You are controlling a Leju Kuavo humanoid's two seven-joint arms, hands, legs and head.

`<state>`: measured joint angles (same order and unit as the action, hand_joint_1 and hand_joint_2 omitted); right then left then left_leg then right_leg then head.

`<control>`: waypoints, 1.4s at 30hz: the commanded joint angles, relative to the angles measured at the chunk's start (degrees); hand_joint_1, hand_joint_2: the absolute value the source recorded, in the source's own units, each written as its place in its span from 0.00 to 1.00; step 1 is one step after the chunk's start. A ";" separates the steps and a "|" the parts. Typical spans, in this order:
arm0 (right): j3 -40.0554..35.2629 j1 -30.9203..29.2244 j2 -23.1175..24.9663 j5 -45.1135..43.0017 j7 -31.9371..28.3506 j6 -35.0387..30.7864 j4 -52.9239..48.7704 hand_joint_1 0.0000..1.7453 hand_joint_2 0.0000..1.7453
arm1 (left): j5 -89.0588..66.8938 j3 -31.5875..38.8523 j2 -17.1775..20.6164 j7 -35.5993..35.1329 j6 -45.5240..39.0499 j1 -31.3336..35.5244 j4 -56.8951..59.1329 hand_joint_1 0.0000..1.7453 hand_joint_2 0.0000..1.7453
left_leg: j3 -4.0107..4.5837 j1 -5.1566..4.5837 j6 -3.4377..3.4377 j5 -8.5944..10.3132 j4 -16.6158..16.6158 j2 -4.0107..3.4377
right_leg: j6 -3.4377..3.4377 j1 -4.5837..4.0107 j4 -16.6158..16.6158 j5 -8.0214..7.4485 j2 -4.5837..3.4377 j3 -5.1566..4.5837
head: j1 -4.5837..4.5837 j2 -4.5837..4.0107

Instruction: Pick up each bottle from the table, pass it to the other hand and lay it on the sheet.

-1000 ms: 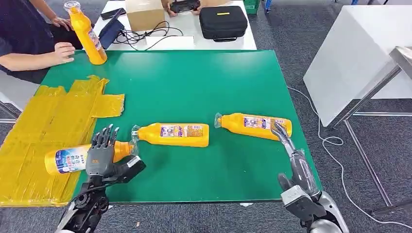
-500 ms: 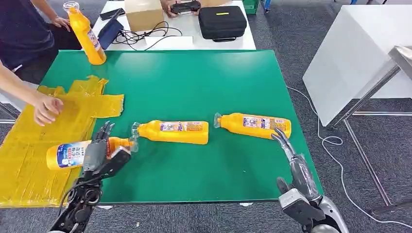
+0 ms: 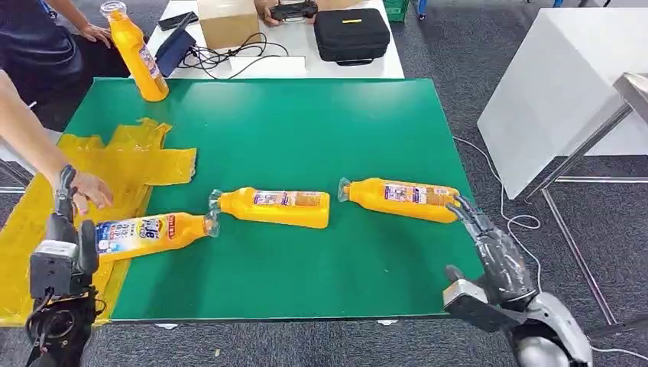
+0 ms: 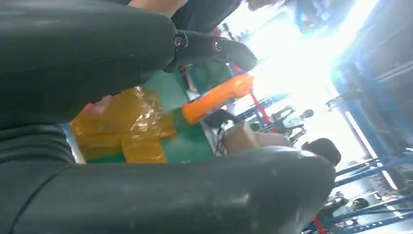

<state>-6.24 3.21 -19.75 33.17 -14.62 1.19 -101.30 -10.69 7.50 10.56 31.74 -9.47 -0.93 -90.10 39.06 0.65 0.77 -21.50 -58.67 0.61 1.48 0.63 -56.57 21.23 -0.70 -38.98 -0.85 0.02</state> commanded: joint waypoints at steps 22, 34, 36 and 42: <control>-8.54 -23.25 -0.77 9.95 7.12 1.81 30.65 0.00 1.00 | 14.85 -5.83 4.00 0.31 4.74 -2.86 -3.88 0.00 0.00 | -0.27 0.03 0.08 -0.07 0.06 -0.44 | 0.19 -0.06 0.12 -0.17 -0.35 0.22 | -0.04 0.00; -16.08 -25.87 6.32 14.29 11.97 1.00 35.16 0.00 1.00 | 11.81 -8.63 -1.47 -2.14 6.47 -0.59 -7.25 0.00 0.00 | -0.46 0.00 0.08 -0.08 0.05 -0.22 | 0.15 -0.07 0.03 0.00 -0.09 0.40 | -0.02 0.00; -18.17 -27.65 10.87 16.17 13.58 1.65 39.41 0.00 1.00 | 11.90 -8.81 -3.08 -2.98 7.07 1.18 -7.04 0.00 0.00 | -0.53 0.01 0.07 -0.11 0.06 -0.25 | 0.16 -0.07 0.04 0.01 -0.12 0.48 | -0.02 0.00; -24.69 -30.92 17.35 23.66 17.39 -1.23 48.21 0.00 1.00 | 10.91 -9.76 -3.33 -4.86 7.82 3.16 -6.28 0.00 0.00 | -0.40 0.07 0.02 -0.04 0.07 -0.34 | 0.12 -0.12 0.07 -0.11 -0.24 0.37 | 0.00 0.00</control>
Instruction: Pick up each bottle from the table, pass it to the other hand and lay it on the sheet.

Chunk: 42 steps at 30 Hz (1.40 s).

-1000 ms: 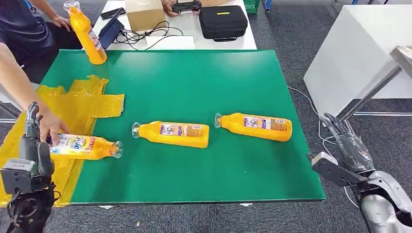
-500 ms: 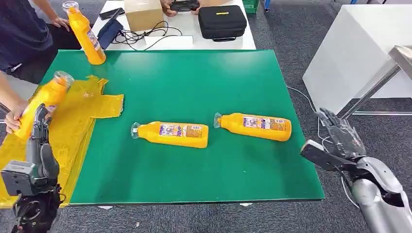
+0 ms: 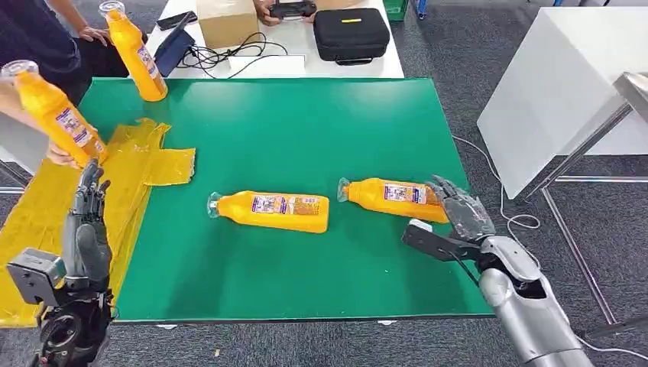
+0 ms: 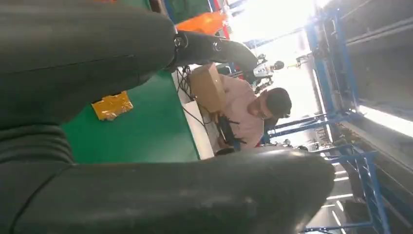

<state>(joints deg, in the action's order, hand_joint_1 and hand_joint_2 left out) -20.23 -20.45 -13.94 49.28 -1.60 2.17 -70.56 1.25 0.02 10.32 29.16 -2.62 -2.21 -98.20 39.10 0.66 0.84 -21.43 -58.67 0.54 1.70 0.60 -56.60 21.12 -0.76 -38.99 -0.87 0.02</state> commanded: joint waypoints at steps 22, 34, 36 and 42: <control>-5.29 -13.25 9.67 13.89 7.91 -4.87 18.85 0.00 1.00 | -0.48 1.09 -4.62 -2.29 2.09 1.61 0.53 0.00 0.00 | -0.33 -0.01 -0.10 -0.06 -0.01 -0.07 | -0.14 -0.02 -0.04 0.07 0.02 0.26 | 0.00 0.00; -0.50 -14.85 7.10 14.60 7.78 -4.38 23.51 0.00 1.00 | 0.14 0.09 -3.65 -2.66 3.53 5.05 3.66 0.00 0.00 | -0.28 -0.02 -0.09 0.02 0.01 0.08 | -0.10 0.00 -0.01 0.04 0.16 0.25 | 0.00 0.00; -0.40 -14.68 7.24 14.85 7.50 -5.88 26.07 0.00 1.00 | 0.59 -0.05 -3.51 -2.44 3.36 5.71 5.38 0.00 0.00 | -0.50 -0.01 -0.10 -0.05 0.03 0.08 | -0.13 -0.01 -0.01 0.12 0.19 0.46 | 0.00 0.00; 0.58 -15.75 8.14 15.11 7.61 -6.10 29.54 0.00 1.00 | 0.51 -2.02 -5.26 -1.36 2.92 6.41 6.49 0.00 0.00 | -0.39 -0.03 -0.10 -0.01 0.03 0.06 | -0.12 -0.01 0.00 0.06 0.15 0.34 | 0.00 0.00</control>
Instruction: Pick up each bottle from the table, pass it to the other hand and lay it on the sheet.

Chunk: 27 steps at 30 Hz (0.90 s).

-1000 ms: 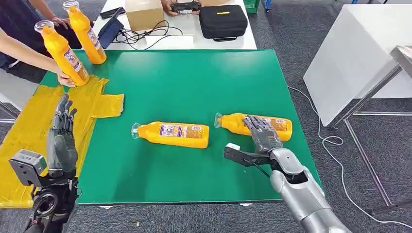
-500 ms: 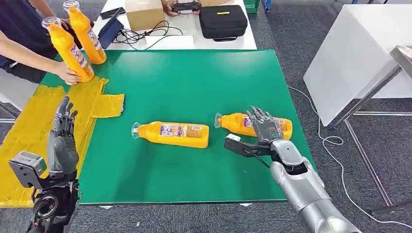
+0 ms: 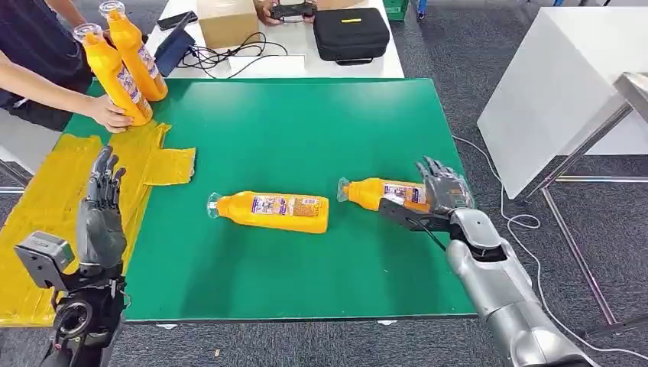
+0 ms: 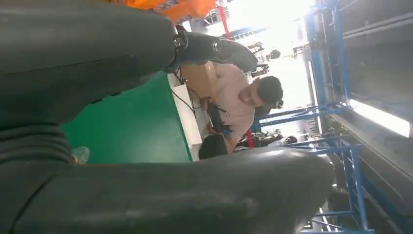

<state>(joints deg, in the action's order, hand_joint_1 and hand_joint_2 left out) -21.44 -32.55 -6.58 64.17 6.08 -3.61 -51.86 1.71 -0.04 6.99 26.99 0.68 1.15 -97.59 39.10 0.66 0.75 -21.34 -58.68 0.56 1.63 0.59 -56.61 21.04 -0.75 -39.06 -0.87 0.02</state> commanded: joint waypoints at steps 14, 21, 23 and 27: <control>2.07 -4.52 1.57 0.60 -0.40 0.74 13.46 0.00 1.00 | -0.33 -3.76 -1.97 0.60 -0.40 4.12 6.90 0.00 0.00 | -0.59 -0.03 0.00 -0.20 0.03 0.01 | -0.08 -0.01 -0.01 0.23 0.16 0.58 | 0.00 0.00; 2.52 -11.57 4.84 1.04 -0.10 -0.35 25.44 0.00 1.00 | 1.90 -6.57 0.40 0.20 -0.64 9.76 12.41 0.00 0.00 | -0.18 -0.03 -0.02 -0.01 0.02 -0.02 | -0.05 0.02 -0.03 0.03 0.06 0.15 | 0.00 0.00; 2.65 -11.93 4.79 0.91 -0.32 -0.63 26.54 0.00 1.00 | 2.25 -6.69 0.87 0.51 -0.84 9.51 12.51 0.00 0.00 | -0.28 -0.03 -0.02 -0.02 0.03 -0.04 | -0.09 0.00 -0.02 0.02 0.05 0.24 | 0.00 0.00; 2.93 -12.07 4.94 0.74 -0.87 -1.47 29.06 0.00 1.00 | 3.52 -6.69 1.62 1.84 -1.78 6.24 9.54 0.00 0.00 | -0.21 -0.01 0.03 0.02 0.04 -0.08 | -0.07 -0.02 0.02 -0.01 0.00 0.18 | 0.00 0.00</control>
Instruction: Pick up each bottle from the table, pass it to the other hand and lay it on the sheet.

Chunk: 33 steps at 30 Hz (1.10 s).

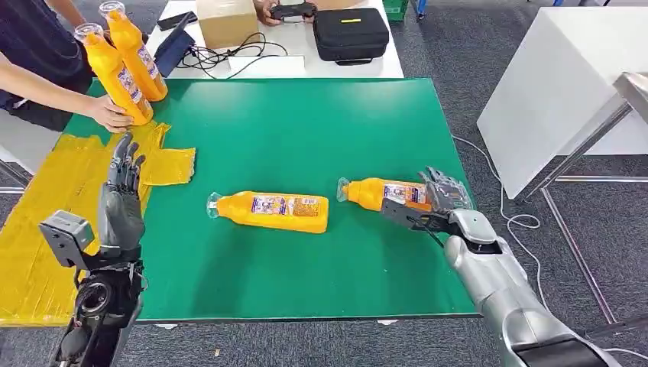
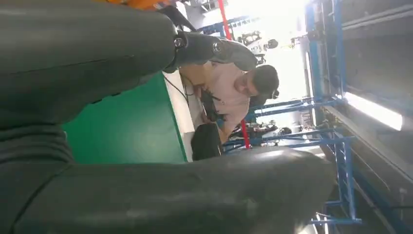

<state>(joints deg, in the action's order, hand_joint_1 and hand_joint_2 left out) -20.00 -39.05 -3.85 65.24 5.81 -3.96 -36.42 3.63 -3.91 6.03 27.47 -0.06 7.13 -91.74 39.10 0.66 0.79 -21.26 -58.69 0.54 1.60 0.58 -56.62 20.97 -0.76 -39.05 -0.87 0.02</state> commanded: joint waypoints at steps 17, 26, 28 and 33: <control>0.73 -2.80 0.85 0.81 -0.51 3.44 16.64 0.00 1.00 | 2.92 -3.02 4.56 2.81 0.33 -0.67 4.74 0.00 0.00 | -0.48 0.04 -0.01 -0.11 0.08 0.11 | -0.08 -0.07 0.09 0.16 0.22 0.49 | 0.00 0.00; -0.17 -2.76 0.75 1.58 -0.66 5.88 17.43 0.98 1.00 | 3.82 -4.29 5.43 2.91 0.31 0.99 6.27 0.00 0.00 | -0.57 0.02 -0.01 -0.08 0.09 0.12 | -0.07 -0.07 0.10 0.15 0.23 0.58 | 0.02 0.00; -0.43 -2.40 0.54 1.70 -1.09 6.73 17.61 1.00 1.00 | 4.10 -5.03 5.59 3.01 0.37 2.10 7.37 0.00 0.00 | -0.42 0.04 -0.01 -0.03 0.06 0.12 | -0.06 -0.07 0.10 0.09 0.19 0.43 | 0.00 0.00; -0.22 -0.70 0.65 1.54 -1.96 6.58 15.47 1.00 1.00 | 4.57 -6.22 3.76 2.02 0.30 4.19 8.02 0.00 0.00 | -0.50 0.04 0.00 -0.02 0.08 0.19 | -0.06 -0.06 0.11 0.11 0.26 0.52 | 0.00 0.00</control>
<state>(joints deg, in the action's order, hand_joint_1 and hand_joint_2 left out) -19.10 -42.84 -3.13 66.82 4.68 1.35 -24.17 7.72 -6.34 10.45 30.45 0.15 6.56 -89.20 38.82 0.66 0.81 -21.28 -58.69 0.53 1.59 0.57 -56.58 20.99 -0.76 -38.82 -0.87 0.02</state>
